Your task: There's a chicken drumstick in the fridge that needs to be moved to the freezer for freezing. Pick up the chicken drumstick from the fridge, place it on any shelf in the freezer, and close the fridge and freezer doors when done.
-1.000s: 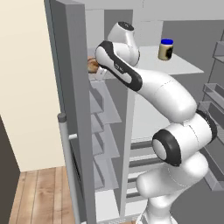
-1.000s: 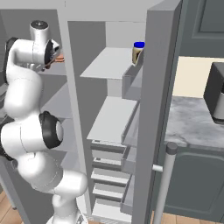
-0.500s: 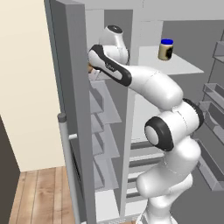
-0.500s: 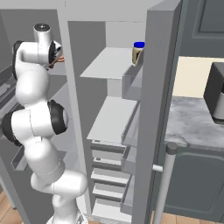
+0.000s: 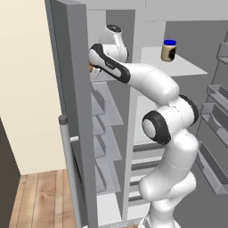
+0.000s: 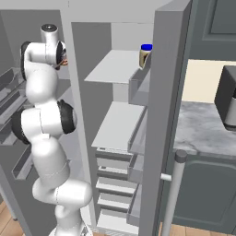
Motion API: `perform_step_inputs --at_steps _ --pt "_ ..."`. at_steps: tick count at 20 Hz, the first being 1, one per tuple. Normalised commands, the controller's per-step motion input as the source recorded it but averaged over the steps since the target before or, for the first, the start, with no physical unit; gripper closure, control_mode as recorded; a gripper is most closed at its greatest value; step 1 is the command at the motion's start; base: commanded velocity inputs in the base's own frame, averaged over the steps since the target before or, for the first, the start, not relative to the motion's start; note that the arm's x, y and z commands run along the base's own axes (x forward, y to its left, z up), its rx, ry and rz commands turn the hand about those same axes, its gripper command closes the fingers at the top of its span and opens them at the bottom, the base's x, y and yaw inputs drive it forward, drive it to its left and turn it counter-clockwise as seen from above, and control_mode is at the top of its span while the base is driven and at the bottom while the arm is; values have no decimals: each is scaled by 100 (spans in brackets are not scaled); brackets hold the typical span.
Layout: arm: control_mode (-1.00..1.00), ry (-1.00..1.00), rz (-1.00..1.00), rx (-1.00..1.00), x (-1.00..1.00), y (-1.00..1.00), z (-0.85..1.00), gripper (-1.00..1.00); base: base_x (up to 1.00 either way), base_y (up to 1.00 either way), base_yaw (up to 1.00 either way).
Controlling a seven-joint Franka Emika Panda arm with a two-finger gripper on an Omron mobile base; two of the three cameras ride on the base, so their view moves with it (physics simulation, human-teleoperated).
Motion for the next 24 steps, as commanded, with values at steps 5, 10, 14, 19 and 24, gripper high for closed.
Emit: perform_step_inputs --at_steps 5,10,14,19,24 --pt "-100 -1 0 -5 43 18 -43 100 0 0 0" --pt "-100 -4 0 -3 48 13 -45 -100 0 0 0" --pt "-100 -2 0 0 9 2 -18 -100 0 0 0" --pt "-100 0 0 0 -16 9 -12 -100 0 0 0" --pt "-100 0 0 0 -48 6 -13 -100 0 0 0"
